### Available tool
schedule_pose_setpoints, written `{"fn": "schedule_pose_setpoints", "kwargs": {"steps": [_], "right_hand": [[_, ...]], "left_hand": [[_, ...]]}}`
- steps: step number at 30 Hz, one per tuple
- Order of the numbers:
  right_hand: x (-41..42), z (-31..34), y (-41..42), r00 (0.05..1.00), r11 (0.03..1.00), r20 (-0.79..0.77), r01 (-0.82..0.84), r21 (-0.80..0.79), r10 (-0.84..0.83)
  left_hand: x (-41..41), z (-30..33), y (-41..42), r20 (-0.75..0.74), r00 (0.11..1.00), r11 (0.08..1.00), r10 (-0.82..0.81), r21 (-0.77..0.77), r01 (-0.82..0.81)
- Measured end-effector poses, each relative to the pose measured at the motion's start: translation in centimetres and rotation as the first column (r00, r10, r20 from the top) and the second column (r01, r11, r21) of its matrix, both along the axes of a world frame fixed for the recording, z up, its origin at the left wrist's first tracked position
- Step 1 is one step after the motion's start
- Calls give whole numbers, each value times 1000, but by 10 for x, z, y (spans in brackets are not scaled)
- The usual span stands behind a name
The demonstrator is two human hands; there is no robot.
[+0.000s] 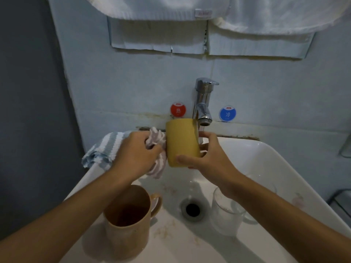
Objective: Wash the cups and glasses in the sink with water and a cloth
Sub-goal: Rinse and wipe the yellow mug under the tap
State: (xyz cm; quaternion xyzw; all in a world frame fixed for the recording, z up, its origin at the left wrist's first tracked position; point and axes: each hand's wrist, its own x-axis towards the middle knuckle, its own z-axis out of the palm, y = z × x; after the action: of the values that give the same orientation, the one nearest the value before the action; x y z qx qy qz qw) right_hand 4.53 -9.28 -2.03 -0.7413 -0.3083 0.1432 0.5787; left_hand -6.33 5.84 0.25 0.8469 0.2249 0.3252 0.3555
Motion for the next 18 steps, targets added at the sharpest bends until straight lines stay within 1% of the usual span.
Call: {"fn": "schedule_pose_setpoints", "kwargs": {"steps": [1,2,5,8,12,15,18], "right_hand": [[-1,0,0,1000,1000,23,4,-16,-3],[-1,1,0,1000,1000,29,10,-23,-9],[-3,2,2,999,999,37,25,-27,-24],[-1,-2,6,994,993,90,73,-89,-65],[-2,0,3,997,995,33,73,-75,-71],[-4,2,1,999,997,15,46,-68,-45],[-6,6,1,996,992,92,23,-120,-12]], "left_hand": [[0,-1,1,2,1000,1000,-11,23,11],[0,-1,1,17,1000,1000,-23,12,23],[-1,2,2,20,999,995,-33,-97,35],[1,4,-1,-21,999,987,-39,-159,35],[-1,7,-3,-62,996,961,-66,-273,47],[-3,9,-3,-19,995,923,-101,-375,87],[-3,7,-3,65,994,901,-91,-420,110]]}}
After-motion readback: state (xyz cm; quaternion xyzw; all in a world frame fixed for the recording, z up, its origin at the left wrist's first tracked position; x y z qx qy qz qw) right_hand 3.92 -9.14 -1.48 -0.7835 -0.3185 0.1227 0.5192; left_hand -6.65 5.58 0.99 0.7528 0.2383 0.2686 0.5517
